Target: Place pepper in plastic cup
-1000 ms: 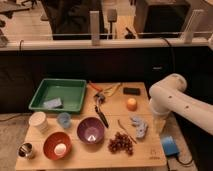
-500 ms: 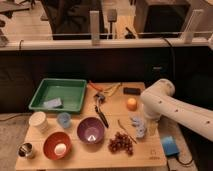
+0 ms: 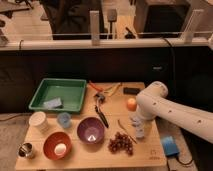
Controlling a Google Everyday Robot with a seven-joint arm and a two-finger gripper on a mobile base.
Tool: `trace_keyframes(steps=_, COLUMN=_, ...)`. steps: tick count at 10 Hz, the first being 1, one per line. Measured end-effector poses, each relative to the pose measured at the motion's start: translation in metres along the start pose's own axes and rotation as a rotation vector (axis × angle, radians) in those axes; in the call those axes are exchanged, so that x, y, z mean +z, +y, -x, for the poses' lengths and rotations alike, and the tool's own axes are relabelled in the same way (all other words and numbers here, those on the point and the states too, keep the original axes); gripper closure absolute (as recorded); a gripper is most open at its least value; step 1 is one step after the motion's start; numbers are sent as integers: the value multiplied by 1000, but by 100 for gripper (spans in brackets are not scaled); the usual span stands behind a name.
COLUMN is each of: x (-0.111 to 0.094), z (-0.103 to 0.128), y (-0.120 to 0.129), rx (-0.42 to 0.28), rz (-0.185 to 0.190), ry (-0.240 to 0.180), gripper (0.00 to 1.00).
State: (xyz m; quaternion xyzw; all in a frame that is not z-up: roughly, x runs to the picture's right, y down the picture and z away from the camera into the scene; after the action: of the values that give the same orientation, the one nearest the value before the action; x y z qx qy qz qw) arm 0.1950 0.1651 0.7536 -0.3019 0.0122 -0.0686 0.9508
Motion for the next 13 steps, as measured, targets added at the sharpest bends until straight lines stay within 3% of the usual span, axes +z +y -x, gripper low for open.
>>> trace_keyframes(steps=1, x=-1, z=-2, y=-9, rx=37, rz=-1, ry=7, gripper=20)
trace_keyframes(steps=4, x=-5, z=-13, y=-69, rx=131, rz=-29, ry=18, gripper=20)
trace_keyframes(steps=6, x=-6, z=-17, y=-128, rx=191, rz=-85, ry=-25, gripper=20)
trace_keyframes(steps=8, x=-13, z=-7, y=-205, rx=204, rz=-202, ry=-145, gripper=20)
trace_keyframes(steps=10, x=-13, z=7, y=-252, rx=225, rz=-254, ry=-247, gripper=20)
trace_keyframes(steps=11, x=-11, z=29, y=-278, rx=239, rz=-281, ry=-317, gripper=20)
trace_keyframes(steps=13, x=-7, z=73, y=-304, rx=250, rz=-306, ry=-392, gripper=20)
